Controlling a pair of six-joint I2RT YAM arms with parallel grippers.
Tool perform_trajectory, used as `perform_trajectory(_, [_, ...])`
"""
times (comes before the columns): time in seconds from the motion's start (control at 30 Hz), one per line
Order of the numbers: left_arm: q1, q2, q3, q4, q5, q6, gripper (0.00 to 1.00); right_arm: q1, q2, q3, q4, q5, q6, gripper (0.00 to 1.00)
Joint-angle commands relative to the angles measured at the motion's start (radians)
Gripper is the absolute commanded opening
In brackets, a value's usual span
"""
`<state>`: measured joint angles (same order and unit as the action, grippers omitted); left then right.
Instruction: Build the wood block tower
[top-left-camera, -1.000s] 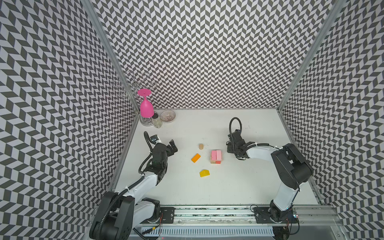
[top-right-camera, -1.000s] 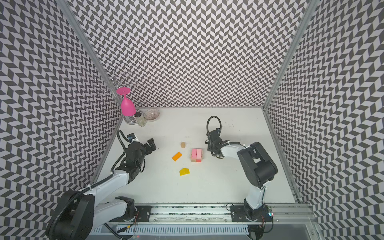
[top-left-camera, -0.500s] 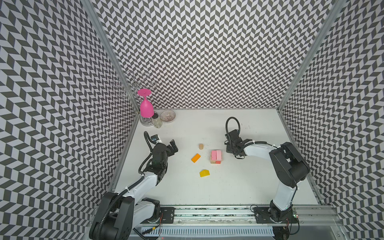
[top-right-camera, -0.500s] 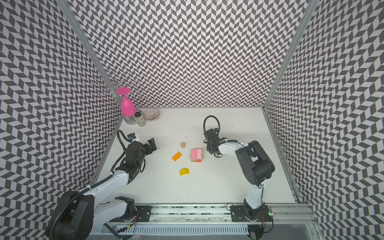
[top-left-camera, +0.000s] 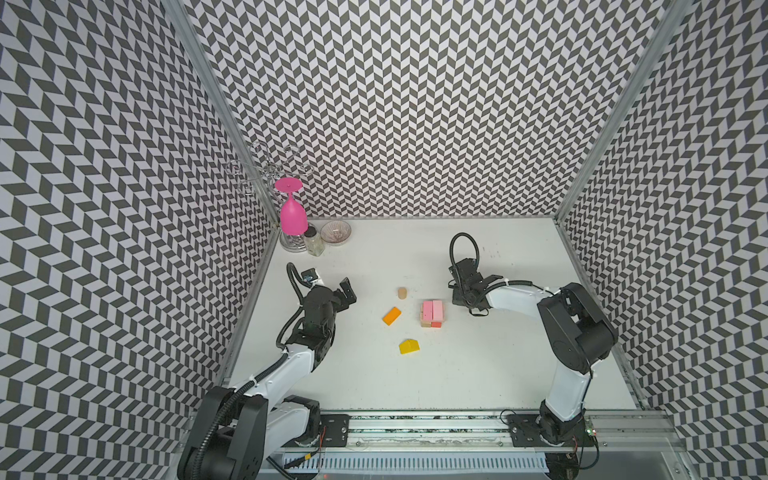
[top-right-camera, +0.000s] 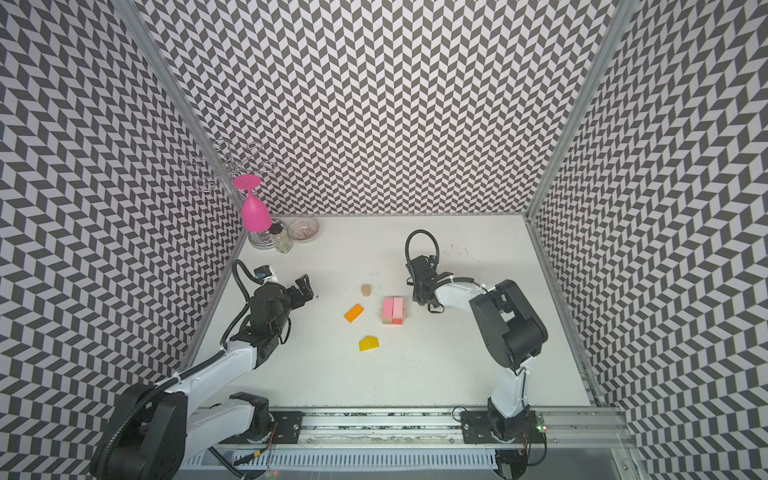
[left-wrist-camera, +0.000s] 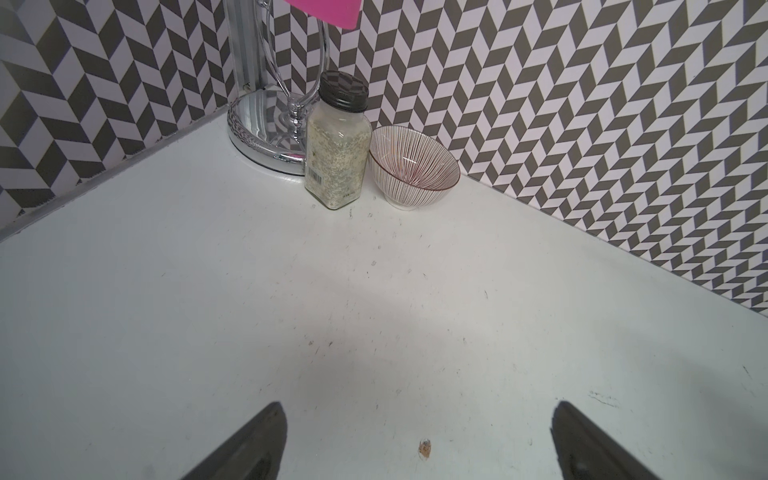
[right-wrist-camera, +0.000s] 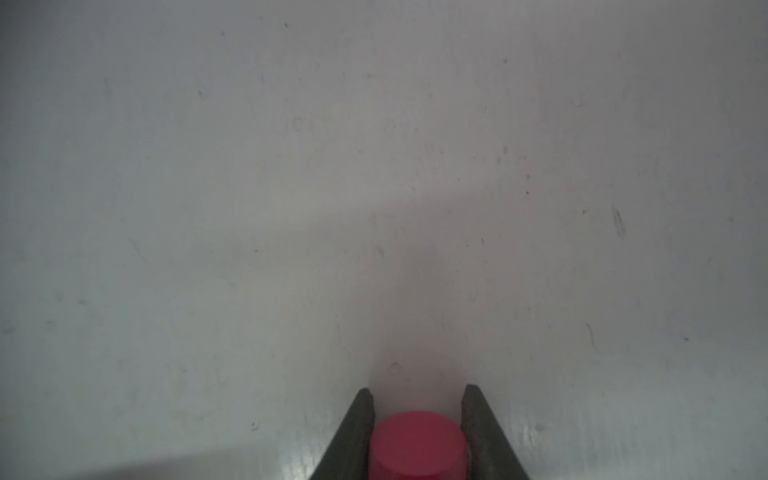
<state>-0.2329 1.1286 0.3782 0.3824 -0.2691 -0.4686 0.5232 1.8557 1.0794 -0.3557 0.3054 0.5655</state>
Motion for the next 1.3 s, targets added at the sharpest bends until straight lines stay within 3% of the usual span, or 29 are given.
perform_trajectory(0.0, [0.001,-0.013,-0.002,0.027,0.002,-0.001,1.00,0.005,0.029,0.008,-0.039,-0.019,-0.004,0.21])
perform_trajectory(0.17, [0.001,-0.013,-0.004,0.027,0.004,-0.002,1.00,0.009,-0.034,-0.038,0.049,-0.022,-0.012,0.12])
perform_trajectory(0.3, [0.001,-0.013,-0.004,0.027,0.002,-0.002,1.00,0.020,-0.128,-0.158,0.309,0.007,-0.089,0.00])
perform_trajectory(0.5, [0.000,-0.015,-0.006,0.029,0.002,-0.001,1.00,0.023,-0.148,-0.335,0.823,-0.023,-0.275,0.00])
perform_trajectory(0.57, [0.001,-0.015,-0.005,0.030,0.001,-0.003,1.00,0.024,-0.123,-0.372,0.979,0.017,-0.323,0.00])
perform_trajectory(0.67, [0.000,-0.010,-0.002,0.030,-0.005,-0.004,1.00,0.024,-0.051,-0.338,1.037,0.070,-0.345,0.00])
perform_trajectory(0.8, [0.001,-0.003,0.002,0.029,-0.012,-0.004,1.00,0.024,0.009,-0.384,1.174,0.025,-0.352,0.00])
perform_trajectory(0.97, [0.001,-0.001,0.004,0.029,-0.018,-0.006,1.00,0.038,-0.029,-0.601,1.495,-0.042,-0.419,0.00])
perform_trajectory(1.27, [0.001,-0.003,0.002,0.025,-0.017,-0.007,1.00,0.056,-0.047,-0.848,1.838,-0.163,-0.471,0.00])
